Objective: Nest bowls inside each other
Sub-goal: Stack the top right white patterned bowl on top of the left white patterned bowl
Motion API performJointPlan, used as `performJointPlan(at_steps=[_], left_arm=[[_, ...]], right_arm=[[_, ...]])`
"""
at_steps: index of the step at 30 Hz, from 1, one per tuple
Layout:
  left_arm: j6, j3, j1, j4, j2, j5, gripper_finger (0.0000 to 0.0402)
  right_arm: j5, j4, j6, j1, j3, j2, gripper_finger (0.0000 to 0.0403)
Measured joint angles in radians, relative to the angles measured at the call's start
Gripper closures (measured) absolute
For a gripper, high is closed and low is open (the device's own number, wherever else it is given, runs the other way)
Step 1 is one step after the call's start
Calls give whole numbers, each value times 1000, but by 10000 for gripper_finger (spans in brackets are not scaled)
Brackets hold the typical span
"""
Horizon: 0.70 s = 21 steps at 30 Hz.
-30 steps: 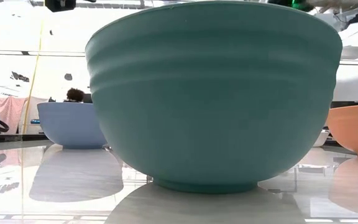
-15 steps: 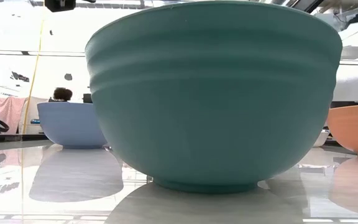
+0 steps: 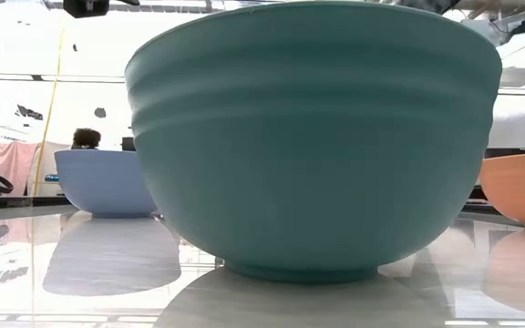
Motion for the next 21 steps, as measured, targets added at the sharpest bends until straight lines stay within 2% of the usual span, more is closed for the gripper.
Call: performJointPlan(at_steps=[3, 7, 11, 16, 21], left_arm=[[-17, 0, 6, 1, 15, -6, 145], [-36, 0, 34, 44, 54, 40, 145], [-33, -1, 67, 173, 107, 80, 145], [-80, -1, 122, 363, 178, 143, 145], [-230, -1, 176, 487, 253, 147, 145]], right_arm=[[40, -33, -17, 56, 64, -78, 396], [38, -16, -162, 169, 162, -176, 397], [36, -16, -330, 292, 277, -233, 399], [41, -13, -456, 417, 408, -217, 400], [149, -30, -549, 491, 500, -121, 400]])
